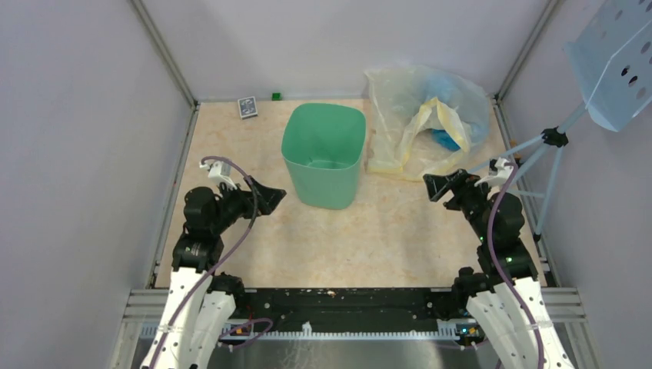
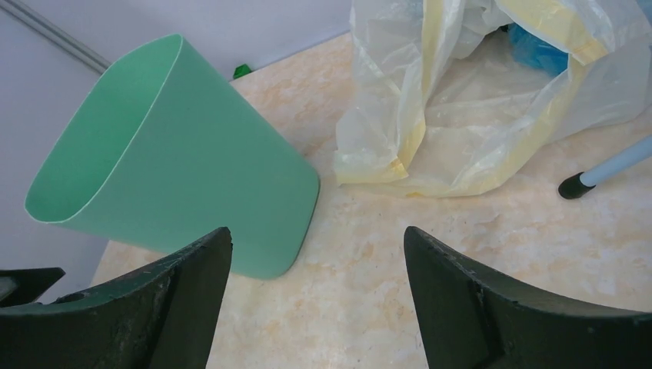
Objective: Put the trash bags into the trash bin
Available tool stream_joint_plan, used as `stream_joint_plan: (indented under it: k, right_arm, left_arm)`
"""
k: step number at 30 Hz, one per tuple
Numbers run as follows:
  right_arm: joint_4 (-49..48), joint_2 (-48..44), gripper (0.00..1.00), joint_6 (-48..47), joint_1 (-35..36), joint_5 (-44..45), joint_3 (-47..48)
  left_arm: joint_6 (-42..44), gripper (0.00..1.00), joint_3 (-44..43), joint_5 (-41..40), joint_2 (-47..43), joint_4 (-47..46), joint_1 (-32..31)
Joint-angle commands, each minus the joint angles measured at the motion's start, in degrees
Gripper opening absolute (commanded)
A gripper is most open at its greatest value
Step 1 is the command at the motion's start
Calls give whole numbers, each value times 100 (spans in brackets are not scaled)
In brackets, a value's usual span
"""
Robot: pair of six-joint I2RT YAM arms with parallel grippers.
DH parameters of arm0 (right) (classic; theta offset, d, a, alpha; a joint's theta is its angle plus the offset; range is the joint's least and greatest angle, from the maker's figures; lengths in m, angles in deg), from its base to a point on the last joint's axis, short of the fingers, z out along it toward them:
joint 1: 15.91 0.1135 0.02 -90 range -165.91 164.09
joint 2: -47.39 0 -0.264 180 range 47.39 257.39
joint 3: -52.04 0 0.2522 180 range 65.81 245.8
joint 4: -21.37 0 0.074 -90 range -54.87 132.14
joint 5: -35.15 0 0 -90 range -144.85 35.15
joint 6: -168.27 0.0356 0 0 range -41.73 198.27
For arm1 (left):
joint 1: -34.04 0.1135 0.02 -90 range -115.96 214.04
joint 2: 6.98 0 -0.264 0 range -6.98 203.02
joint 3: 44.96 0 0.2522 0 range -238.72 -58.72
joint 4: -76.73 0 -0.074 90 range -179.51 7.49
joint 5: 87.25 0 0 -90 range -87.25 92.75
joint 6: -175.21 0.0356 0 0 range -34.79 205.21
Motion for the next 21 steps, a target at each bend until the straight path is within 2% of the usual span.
stream_joint_plan:
  k: [1,10,16,21]
  right_arm:
    - [-216,39,82,48,41,78,32]
    - [-615,500,81,96,39,118,29]
    - [-970,1350,79,257,40,-57,248]
    - [-999,1934,79,198,40,290,530]
  left_arm:
    - [115,99,28,55,38,-186,8]
    - [171,99,113,393,284,-496,8]
    - [60,99,142,412,653,-810,8]
    - [-129,99,55,569,1270,-1123,8]
